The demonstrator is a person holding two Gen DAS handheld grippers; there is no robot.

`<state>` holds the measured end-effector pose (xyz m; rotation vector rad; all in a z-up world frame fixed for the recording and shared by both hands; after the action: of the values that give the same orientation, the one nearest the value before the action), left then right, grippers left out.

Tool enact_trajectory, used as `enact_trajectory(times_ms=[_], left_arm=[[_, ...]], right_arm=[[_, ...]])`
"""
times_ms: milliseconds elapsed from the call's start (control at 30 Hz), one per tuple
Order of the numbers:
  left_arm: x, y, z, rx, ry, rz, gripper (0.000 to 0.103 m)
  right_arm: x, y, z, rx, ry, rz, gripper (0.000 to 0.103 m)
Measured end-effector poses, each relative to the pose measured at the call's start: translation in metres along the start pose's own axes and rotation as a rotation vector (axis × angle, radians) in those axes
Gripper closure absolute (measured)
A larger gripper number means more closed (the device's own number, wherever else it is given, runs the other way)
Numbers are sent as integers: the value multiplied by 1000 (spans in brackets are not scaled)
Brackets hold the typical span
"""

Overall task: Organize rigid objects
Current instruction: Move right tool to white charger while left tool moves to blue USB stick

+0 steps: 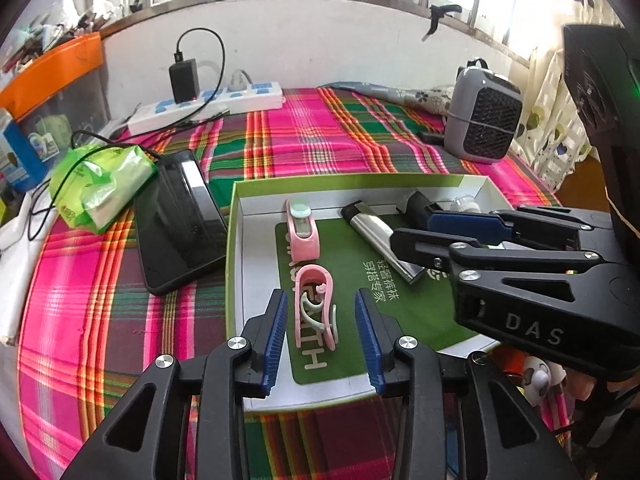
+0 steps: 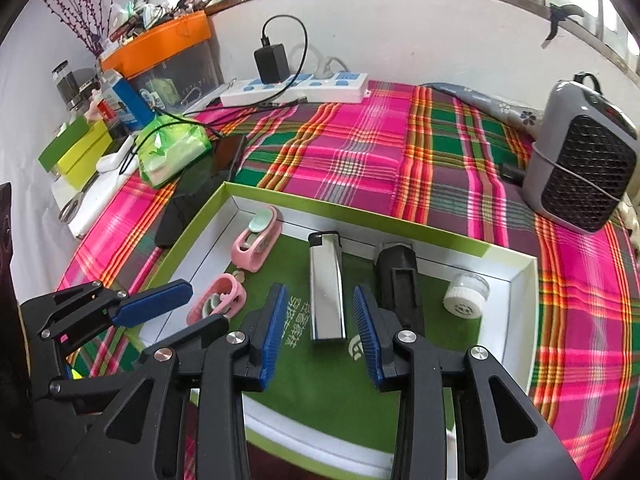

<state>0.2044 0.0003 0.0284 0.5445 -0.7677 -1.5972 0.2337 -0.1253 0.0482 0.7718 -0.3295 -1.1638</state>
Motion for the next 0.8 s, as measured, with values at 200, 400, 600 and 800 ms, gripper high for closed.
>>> enact_trajectory(times_ms=[200,400,600,800], left_arm=[[-2,-5,14,19,-13,20,68],[-2,-12,32,42,-31,35,68],[-3,-25,47,48,-41,48,68],[-1,-35,64,64,-44,43,68]], right_arm=[[0,-6,21,35,-21,-10,67],[1,-17,44,74,-58,-18,67],[3,-35,65,99,-96,-44,66],[3,-52,80,114,-118,-63,66]])
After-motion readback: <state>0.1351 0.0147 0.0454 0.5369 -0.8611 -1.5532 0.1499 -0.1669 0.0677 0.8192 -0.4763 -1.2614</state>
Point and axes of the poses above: each gripper's, at about its wrist camera, not at the fingertips, and z roughly against the way its jaws point, x to its right, y to its top, the point moved 1 cm from there along -z, roughly the way its jaws point, and after that the axes turned 8 degrees about x, right-handed, at the moved point
